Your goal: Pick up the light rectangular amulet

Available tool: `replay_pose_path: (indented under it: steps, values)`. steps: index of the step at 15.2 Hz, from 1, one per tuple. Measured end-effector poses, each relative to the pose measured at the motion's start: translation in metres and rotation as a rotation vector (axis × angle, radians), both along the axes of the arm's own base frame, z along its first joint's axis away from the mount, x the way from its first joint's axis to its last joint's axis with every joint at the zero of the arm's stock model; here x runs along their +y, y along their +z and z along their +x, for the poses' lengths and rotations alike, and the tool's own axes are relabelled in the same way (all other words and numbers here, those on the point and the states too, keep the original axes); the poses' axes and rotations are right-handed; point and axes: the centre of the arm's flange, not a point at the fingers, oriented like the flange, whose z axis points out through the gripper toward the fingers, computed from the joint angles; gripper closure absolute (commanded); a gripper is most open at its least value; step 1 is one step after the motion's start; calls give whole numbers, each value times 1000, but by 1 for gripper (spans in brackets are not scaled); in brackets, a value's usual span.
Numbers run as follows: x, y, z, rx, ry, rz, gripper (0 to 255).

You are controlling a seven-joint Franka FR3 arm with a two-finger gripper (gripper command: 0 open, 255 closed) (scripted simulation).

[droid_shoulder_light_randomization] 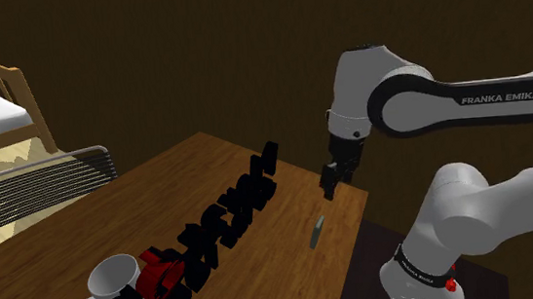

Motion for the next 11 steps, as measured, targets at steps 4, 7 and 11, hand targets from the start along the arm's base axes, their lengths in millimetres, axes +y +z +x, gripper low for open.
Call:
replay_pose_path:
  steps: [4, 7, 11]
  values:
    - [43, -33, -6, -53, 2, 8, 0]
    - [64, -50, -8, -82, 3, 13, 0]
    - [67, -71, -9, -87, 2, 15, 0]
